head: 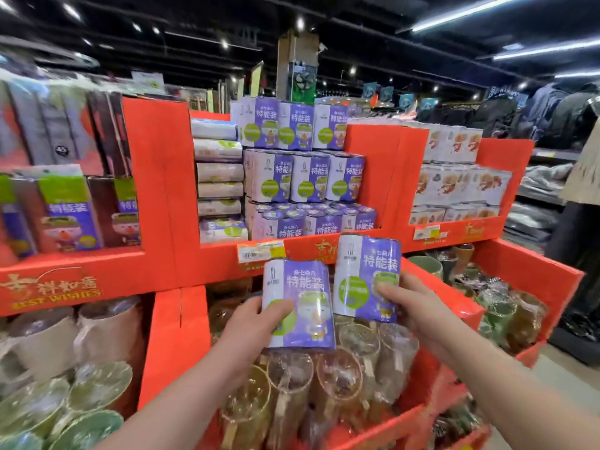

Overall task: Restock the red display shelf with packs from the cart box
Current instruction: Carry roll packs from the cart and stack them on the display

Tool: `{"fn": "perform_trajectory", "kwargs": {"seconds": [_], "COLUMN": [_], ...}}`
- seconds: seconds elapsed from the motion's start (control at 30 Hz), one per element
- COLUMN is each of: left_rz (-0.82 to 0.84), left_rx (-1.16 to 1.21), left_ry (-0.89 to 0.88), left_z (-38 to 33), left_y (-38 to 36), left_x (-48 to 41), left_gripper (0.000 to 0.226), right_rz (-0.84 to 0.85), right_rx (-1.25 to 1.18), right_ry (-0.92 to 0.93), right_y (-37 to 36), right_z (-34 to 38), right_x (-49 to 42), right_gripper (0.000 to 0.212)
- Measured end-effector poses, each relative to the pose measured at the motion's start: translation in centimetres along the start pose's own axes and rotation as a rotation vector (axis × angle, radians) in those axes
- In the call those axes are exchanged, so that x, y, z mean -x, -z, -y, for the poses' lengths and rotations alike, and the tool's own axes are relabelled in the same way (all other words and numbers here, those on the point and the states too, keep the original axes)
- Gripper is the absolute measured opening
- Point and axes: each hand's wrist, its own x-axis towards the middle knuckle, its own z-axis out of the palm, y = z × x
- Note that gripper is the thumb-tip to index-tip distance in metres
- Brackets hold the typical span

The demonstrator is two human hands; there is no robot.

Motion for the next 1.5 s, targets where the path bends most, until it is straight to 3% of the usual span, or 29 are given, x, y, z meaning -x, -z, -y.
{"fn": "perform_trajectory", "kwargs": {"seconds": [0.13,0.23,0.37,0.5,0.6,0.73,0.9,1.0,1.2,1.3,1.37,1.43,1.5], "left_rz": [-0.151,-0.262,-0.413,-0.552,-0.614,-0.643,-0.621,-0.607,-0.555,-0.475,-0.420,-0.393,-0.355], "left_rx": [-0.012,0.036,0.072,0.093,0.103,0.094,0.058,0.082,0.097,0.085,0.075,0.072,0.061], "left_ry": [-0.038,-0.051,-0.094,-0.109,-0.125,-0.132,-0.154,-0.158,-0.174,-0.188,-0.192,-0.199,-0.214], "left_z": [-1.7,-2.8,-3.6,-3.8,-3.9,-4.3,-5.1,-5.3,-5.8,-6.3,-6.7,-7.2,-7.9], "left_y": [-0.9,-1.4,-1.6,-1.3,-0.9,-0.1,1.0,1.5,2.3,2.3,1.9,1.3,0.4], "left_x": [-2.4,-3.6,-4.4,-4.1,-3.7,-3.6,-4.0,-4.5,-5.5,-6.5,-7.3,-8.5,-9.7], "left_gripper": [0.061,0.035,0.055,0.048,0.038,0.013,0.035,0.018,0.014,0.031,0.029,0.017,0.016], "right_rz": [0.099,0.217,0.312,0.355,0.397,0.373,0.294,0.239,0.202,0.219,0.179,0.187,0.374], "right_rx": [-0.030,0.013,0.095,0.161,0.186,0.266,0.322,0.361,0.439,0.448,0.489,0.472,0.355], "right_ry": [0.106,0.188,0.261,0.317,0.321,0.324,0.348,0.364,0.354,0.348,0.379,0.391,0.285], "right_y": [0.5,-0.1,-2.3,-5.8,-8.4,-10.7,-12.1,-12.4,-12.8,-12.3,-11.4,-10.5,-9.3], "right_z": [3.1,5.9,9.0,10.0,10.0,9.5,8.8,8.7,8.8,8.7,8.8,9.4,10.1], "right_x": [-8.2,-13.4,-19.3,-23.7,-25.0,-25.9,-25.5,-25.4,-24.7,-24.3,-23.9,-23.1,-21.8], "right_gripper": [0.027,0.034,0.037,0.052,0.042,0.042,0.047,0.052,0.055,0.060,0.064,0.054,0.031]}}
